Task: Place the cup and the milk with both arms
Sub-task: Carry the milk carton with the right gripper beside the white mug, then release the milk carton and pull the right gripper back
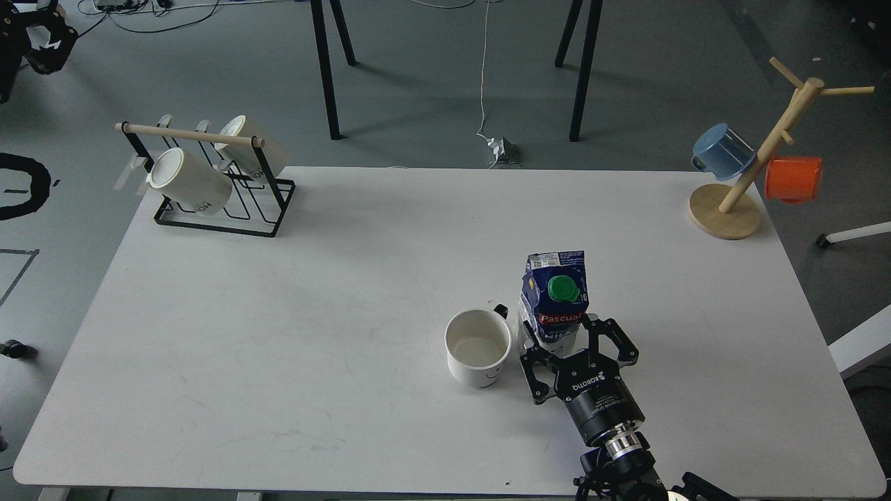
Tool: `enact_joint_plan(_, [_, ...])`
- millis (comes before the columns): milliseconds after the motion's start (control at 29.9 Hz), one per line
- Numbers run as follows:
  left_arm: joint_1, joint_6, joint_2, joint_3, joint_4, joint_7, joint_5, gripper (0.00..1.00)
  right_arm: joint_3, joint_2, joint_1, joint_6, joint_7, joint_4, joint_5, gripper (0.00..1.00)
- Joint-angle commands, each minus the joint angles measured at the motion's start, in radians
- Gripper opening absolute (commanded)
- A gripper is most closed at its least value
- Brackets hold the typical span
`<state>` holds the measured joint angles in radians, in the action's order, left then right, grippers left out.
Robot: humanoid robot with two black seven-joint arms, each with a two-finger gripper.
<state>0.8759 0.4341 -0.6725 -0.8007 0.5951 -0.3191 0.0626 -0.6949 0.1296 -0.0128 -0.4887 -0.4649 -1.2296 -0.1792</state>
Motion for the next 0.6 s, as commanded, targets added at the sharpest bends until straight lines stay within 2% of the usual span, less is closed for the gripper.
enact_joint_plan(0, [0.000,0.000,0.001,0.000,0.000,0.000,0.000,1.00,0.000,0.001,-0.004,0.000,0.000,-0.001,0.001,0.87])
enact_joint_plan(100, [0.000,0.000,0.002,0.000,0.000,0.000,0.000,1.00,0.000,0.001,-0.007,0.000,-0.005,-0.002,0.000,0.96])
enact_joint_plan(568, [0.006,0.000,0.007,0.000,0.000,0.000,0.000,1.00,0.000,0.013,-0.078,0.000,-0.005,-0.070,0.007,0.98])
